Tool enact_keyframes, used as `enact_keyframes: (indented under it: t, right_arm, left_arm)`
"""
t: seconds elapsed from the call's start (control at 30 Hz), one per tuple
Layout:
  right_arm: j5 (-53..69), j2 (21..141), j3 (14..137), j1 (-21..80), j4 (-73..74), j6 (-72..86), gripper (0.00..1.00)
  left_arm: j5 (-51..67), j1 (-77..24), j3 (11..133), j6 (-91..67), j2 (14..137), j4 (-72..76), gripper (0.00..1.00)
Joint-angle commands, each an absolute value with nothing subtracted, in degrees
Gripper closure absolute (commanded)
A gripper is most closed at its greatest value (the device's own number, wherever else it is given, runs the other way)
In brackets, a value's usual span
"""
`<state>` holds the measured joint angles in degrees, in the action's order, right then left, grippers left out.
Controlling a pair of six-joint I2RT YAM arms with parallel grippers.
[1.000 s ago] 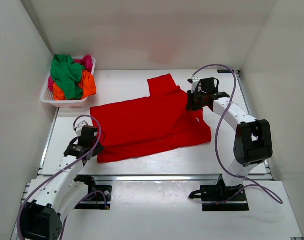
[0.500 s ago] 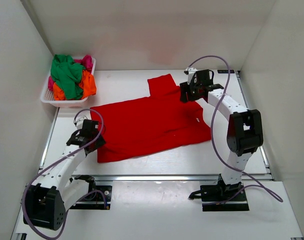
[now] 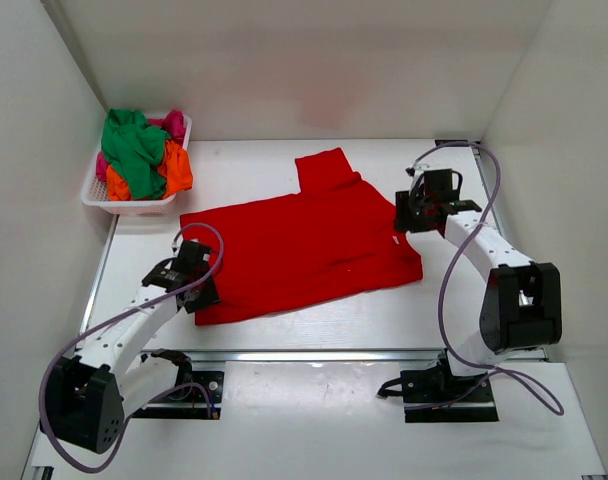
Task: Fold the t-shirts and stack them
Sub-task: Fold the flattened tshirt in 1/3 of the way
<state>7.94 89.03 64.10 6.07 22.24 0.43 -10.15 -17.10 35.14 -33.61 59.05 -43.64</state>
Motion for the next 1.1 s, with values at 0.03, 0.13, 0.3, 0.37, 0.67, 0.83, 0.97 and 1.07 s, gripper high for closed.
enact_keyframes:
  t: [0.03, 0.13, 0.3, 0.37, 0.67, 0.83, 0.97, 1.07]
  right_arm:
    - [8.78, 84.21, 59.41, 6.94, 19.60, 1.59, 0.60]
    - [10.54, 84.81, 60.11, 7.29, 17.59, 0.53, 0.61]
    - [10.81, 92.36, 69.15, 9.66, 13.98, -4.04, 0.61]
    - [12.21, 97.09, 72.22, 10.19, 12.75, -3.86, 0.62]
    - [13.01, 115.99, 89.54, 13.09, 16.69, -6.32, 0.70]
    - [13.09, 120.85, 94.13, 13.80, 18.28, -5.89, 0.69]
    - [12.13, 124.44, 97.81, 14.33, 20.73, -6.85, 0.69]
    - [11.43, 128.57, 103.24, 14.33, 24.68, -7.47, 0.68]
  left_arm:
    - [-9.04, -17.40, 35.15, -36.12, 55.55, -40.17, 0.56]
    - [-10.37, -15.04, 38.66, -36.04, 54.23, -37.80, 0.54]
    - [-12.39, -12.83, 46.04, -32.08, 64.23, -32.87, 0.50]
    - [-15.10, -13.71, 49.55, -30.68, 71.77, -31.91, 0.51]
    - [-18.71, -11.87, 58.08, -29.88, 90.06, -24.52, 0.55]
    - [-19.60, -10.46, 62.75, -31.11, 96.23, -21.63, 0.57]
    - [-19.25, -8.70, 68.63, -30.06, 102.99, -22.66, 0.56]
    - [-19.34, -8.18, 75.05, -29.18, 109.33, -25.21, 0.56]
